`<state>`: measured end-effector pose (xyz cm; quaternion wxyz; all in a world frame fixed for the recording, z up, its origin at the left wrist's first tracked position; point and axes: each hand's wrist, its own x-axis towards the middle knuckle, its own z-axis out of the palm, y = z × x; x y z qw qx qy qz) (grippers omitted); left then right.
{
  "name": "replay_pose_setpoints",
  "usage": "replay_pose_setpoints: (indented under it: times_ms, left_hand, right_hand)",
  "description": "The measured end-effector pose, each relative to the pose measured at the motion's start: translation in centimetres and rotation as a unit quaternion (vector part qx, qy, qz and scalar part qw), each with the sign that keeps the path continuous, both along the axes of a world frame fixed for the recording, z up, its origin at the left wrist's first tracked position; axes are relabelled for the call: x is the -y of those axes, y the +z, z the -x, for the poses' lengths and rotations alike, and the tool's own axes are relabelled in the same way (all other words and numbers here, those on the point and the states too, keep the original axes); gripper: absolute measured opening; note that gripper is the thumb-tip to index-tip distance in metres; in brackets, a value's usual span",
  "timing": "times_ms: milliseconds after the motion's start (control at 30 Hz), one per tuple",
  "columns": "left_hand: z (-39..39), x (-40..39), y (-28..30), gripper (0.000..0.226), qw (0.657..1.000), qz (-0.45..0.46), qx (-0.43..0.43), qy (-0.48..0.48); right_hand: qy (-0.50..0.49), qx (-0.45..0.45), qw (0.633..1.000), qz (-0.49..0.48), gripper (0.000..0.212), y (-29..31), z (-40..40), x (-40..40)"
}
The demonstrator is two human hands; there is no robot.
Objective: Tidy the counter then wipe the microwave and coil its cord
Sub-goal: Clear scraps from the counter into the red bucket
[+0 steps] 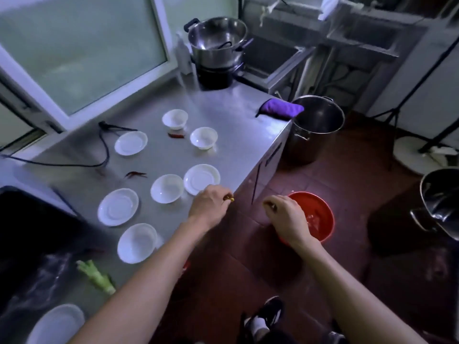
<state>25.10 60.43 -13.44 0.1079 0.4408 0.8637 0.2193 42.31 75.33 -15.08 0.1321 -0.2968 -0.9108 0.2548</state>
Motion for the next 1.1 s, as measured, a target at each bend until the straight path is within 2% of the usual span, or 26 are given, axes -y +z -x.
replay_pose_setpoints:
  times_ms: [167,333,633,833,1100]
  left_hand:
    - [-4.2,-9.0,-0.6,0.014,0.997,0.045,-0.009,-0.066]
    - [-7.8,-16.3,-0.7,0.014,0.987,0.051,-0.049,-0.146]
    - [-13.4,-24.7,-2.7,0.012,0.97,0.07,-0.01,-0.233]
    - [-13.3,-27.8,-5.3,0.012,0.964,0.086,0.02,-0.25]
    - [-8.5,-32.5,-11.0,0.01,0.954,0.125,0.077,-0.261]
  right_hand:
    - [-0.056,0.011,0.998,0.011,0.01,-1.7,-5.9,-7.3]
    - [-0.121,0.024,0.992,0.013,0.011,-2.8,-11.1,-12.0]
    - [-0.221,0.04,0.973,0.049,0.01,-5.1,-18.2,-15.4]
    - [-0.236,0.072,0.967,0.065,0.01,-6.9,-18.9,-17.3]
    - [-0.232,0.127,0.959,0.106,0.011,-10.3,-14.2,-21.5]
